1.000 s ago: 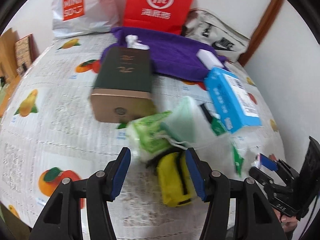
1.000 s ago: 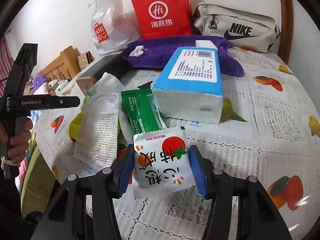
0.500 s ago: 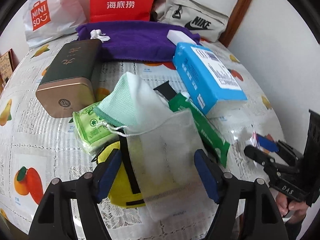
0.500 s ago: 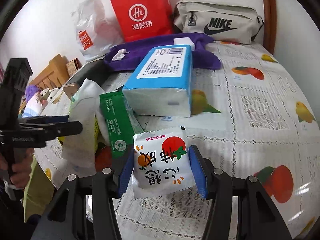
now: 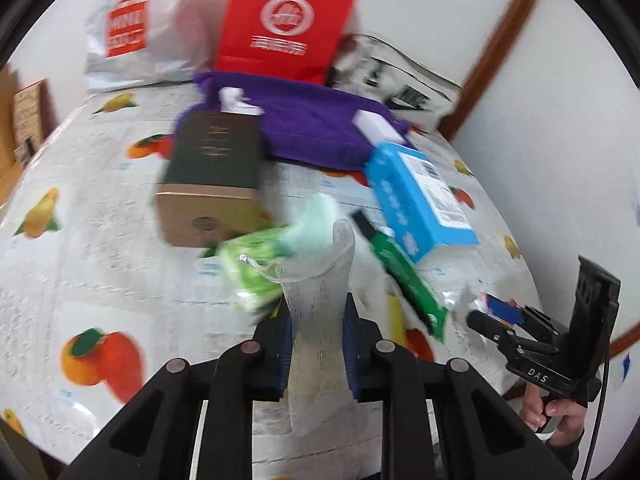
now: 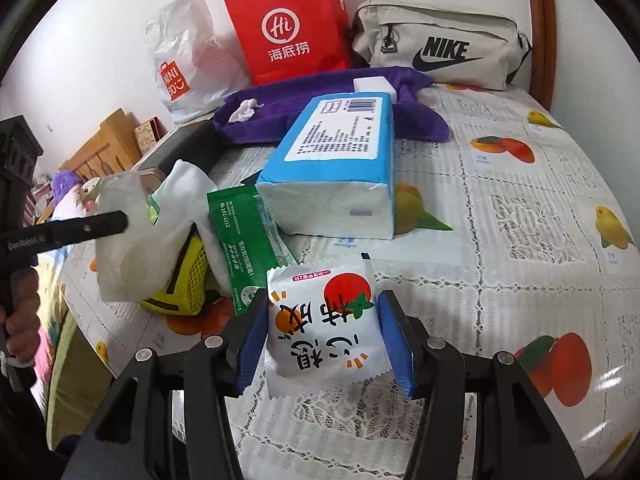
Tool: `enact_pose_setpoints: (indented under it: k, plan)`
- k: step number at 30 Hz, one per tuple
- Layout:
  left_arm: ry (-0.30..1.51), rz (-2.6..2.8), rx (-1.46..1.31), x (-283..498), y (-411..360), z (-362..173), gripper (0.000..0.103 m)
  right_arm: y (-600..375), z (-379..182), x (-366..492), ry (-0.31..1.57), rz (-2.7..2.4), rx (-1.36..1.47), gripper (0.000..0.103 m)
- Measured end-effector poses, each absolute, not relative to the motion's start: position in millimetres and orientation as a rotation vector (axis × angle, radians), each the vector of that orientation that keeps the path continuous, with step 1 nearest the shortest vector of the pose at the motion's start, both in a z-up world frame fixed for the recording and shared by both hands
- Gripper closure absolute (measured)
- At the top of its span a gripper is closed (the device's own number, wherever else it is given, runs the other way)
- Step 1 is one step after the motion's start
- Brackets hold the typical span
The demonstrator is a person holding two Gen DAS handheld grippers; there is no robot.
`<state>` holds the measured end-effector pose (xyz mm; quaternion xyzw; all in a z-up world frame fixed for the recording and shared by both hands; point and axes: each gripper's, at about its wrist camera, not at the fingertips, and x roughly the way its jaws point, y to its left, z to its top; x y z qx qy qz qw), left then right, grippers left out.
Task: Organize soft objects
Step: 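Grasp the white mesh drawstring bag with the left gripper, then carry the mesh bag and snack packet onto the purple towel and release both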
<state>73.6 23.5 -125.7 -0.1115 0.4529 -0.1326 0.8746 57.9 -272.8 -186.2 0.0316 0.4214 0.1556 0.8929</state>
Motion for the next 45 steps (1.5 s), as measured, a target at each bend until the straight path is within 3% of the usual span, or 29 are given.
enact_pose_setpoints:
  k: [12, 14, 19, 45]
  plan:
    - [0.978, -0.041, -0.299, 77.0, 101.0, -159.6, 0.083, -268.1, -194.7, 67.9, 0.910, 0.282, 0.054, 0.049]
    - [0.982, -0.051, -0.312, 79.0, 102.7, -165.1, 0.093, -269.3, -196.9, 70.4, 0.916, 0.270, 0.062, 0.049]
    - [0.981, -0.066, -0.309, 85.4, 98.5, -167.4, 0.095, -271.0, -201.8, 75.7, 0.935, 0.233, 0.049, 0.050]
    - [0.858, -0.133, -0.273, 140.0, 83.1, -77.5, 0.096, -256.2, -108.7, 129.3, 0.797, 0.313, 0.030, 0.050]
